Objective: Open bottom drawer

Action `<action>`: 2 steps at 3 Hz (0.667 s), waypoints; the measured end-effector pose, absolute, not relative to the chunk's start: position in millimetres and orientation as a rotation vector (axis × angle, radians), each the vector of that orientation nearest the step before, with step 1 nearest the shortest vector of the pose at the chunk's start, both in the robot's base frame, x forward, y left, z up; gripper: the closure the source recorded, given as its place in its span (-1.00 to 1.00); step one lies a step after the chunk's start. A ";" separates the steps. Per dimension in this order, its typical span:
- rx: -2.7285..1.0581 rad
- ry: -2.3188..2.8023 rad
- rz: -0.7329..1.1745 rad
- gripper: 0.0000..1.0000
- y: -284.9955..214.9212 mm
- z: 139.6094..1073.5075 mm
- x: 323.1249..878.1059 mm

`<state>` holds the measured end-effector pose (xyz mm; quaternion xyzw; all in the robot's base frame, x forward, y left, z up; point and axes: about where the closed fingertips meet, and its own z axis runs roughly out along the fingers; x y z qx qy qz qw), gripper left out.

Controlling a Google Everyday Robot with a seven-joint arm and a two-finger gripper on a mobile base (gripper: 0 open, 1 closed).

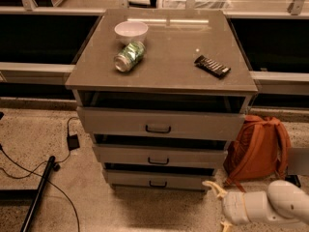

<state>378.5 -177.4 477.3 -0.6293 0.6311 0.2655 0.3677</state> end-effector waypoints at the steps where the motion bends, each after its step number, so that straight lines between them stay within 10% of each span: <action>1: -1.611 1.627 0.591 -1.00 -179.5 463.4 390.9; 2: -1.628 1.642 0.602 -1.00 -177.5 458.5 391.9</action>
Offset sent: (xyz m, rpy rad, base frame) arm 0.0164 -0.0005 -0.0275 -0.0786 -0.0167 -0.0176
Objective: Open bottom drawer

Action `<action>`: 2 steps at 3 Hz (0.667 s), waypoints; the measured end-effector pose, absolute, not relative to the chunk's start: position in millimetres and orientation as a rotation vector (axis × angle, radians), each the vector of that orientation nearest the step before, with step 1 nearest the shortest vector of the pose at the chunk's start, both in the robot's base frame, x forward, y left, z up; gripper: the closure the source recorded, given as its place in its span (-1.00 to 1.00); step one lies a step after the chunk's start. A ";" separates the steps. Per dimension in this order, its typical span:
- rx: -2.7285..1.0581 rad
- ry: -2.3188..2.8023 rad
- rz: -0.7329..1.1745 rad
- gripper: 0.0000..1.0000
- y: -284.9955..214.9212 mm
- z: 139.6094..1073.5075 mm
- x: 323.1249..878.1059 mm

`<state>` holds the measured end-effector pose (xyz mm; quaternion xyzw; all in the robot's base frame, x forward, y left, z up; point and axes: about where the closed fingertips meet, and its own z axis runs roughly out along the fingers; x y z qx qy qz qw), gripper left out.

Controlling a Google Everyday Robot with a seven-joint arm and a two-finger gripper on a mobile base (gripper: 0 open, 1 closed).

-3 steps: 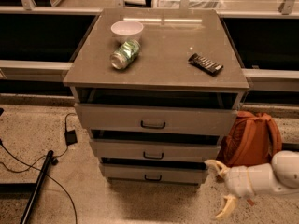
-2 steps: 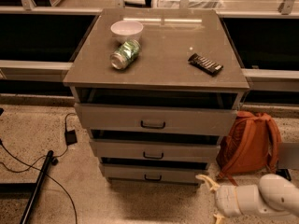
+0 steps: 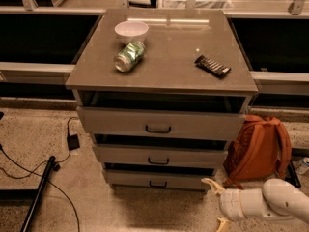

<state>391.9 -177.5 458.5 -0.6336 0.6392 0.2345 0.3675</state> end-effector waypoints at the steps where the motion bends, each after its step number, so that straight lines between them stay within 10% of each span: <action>1: -1.705 1.635 0.572 -1.00 -181.9 418.2 410.9; 2: -1.789 1.601 0.563 -1.00 -183.7 369.2 433.2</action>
Offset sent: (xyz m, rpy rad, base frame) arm 0.0752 -0.0132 -0.1520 -0.1462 -0.0424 0.1734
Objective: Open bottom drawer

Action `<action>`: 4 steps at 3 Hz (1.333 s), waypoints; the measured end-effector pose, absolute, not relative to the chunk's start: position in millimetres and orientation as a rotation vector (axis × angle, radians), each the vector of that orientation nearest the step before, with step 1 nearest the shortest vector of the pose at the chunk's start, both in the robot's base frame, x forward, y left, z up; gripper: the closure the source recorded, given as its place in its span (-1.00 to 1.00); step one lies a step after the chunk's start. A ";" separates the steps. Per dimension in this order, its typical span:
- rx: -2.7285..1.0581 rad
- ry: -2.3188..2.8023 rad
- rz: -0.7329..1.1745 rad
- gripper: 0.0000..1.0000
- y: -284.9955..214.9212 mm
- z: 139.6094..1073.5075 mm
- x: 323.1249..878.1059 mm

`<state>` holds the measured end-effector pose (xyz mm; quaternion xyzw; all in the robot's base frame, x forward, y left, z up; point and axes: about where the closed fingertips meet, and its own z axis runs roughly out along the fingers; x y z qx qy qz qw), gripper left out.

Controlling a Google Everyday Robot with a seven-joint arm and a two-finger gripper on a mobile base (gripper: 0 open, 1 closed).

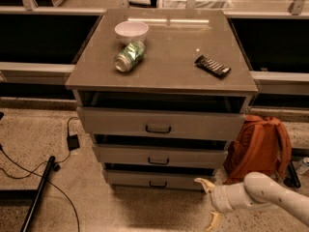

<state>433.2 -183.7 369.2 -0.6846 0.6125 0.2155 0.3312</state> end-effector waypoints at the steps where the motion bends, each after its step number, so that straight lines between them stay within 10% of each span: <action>1: -1.777 1.653 0.564 -1.00 -198.1 322.2 457.6; 4: -1.703 1.718 0.291 -1.00 -213.0 230.1 528.4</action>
Offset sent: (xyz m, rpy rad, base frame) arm 0.0833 -0.0557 -0.1249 -0.0076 -0.0127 -0.1517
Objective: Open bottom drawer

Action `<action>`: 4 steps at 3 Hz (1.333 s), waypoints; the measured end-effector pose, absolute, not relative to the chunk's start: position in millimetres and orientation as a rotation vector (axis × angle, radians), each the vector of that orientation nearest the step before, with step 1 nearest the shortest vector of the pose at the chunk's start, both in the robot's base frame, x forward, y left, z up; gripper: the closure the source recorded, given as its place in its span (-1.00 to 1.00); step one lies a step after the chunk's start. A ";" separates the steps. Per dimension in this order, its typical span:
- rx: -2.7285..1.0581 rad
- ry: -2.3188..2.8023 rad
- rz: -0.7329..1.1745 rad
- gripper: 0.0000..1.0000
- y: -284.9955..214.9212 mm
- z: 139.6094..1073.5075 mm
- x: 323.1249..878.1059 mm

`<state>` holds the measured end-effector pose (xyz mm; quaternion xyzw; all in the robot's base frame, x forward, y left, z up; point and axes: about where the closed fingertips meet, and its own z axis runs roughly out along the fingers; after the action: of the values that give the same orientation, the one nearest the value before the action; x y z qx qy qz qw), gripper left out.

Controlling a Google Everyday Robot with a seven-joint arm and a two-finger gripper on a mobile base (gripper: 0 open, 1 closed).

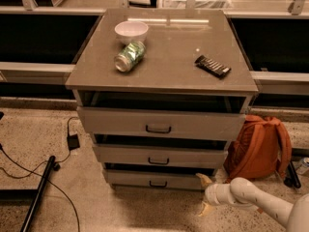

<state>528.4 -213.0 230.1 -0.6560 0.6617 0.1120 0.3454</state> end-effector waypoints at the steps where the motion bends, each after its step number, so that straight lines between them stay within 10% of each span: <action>1: -1.702 1.740 0.215 -1.00 -211.0 205.8 551.6; 3: -1.664 1.790 0.216 -0.97 -210.5 178.9 577.8; 4: -1.650 1.800 0.235 -0.53 -207.9 171.5 578.7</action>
Offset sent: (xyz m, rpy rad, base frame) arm 0.0621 -0.0065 -0.0578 -0.0759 -0.0152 -0.0911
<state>578.7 -207.9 171.5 -0.6330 0.6909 0.0903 0.3375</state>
